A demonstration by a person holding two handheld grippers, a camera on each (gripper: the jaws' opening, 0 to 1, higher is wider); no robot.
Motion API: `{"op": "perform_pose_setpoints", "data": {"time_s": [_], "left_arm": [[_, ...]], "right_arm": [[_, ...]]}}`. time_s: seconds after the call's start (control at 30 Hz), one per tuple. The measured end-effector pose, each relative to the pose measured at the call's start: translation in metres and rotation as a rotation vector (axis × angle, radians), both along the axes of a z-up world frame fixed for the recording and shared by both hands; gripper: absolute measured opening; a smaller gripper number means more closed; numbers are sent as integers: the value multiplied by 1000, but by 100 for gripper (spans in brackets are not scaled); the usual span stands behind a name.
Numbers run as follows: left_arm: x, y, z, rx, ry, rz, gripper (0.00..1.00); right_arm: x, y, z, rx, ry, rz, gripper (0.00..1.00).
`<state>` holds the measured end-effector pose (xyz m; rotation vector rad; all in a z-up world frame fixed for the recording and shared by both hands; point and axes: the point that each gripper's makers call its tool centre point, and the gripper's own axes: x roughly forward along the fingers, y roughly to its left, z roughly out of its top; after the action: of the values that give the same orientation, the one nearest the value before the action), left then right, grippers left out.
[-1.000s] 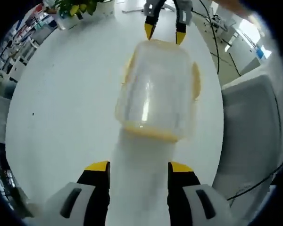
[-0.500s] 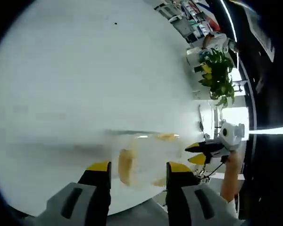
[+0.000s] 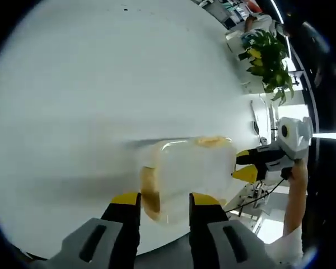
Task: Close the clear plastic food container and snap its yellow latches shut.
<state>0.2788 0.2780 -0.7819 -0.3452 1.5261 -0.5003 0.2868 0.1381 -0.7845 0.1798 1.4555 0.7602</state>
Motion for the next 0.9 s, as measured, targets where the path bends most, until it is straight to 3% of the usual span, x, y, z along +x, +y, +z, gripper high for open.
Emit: {"op": "perform_pose_setpoints", "data": {"time_s": [0.13,0.3,0.53,0.87,0.9], "left_arm": [[14,7,0,27,-24,-27,27],[8,3,-1,72,-23,-51,26],[9,4,-2,86,-37,-106,26],[14,8,-5,76,-23,-105,24],[15,8,-5,75,-25,-101,24]], "right_arm": [[1,-1,0,10,4,-5,22],[2,0,0,15,2,-6,21],[2,0,-1,8,11,-4,20],[0,1,-1,17,12,-6,17],[-4,2,-2,29,41,-7,18]]}}
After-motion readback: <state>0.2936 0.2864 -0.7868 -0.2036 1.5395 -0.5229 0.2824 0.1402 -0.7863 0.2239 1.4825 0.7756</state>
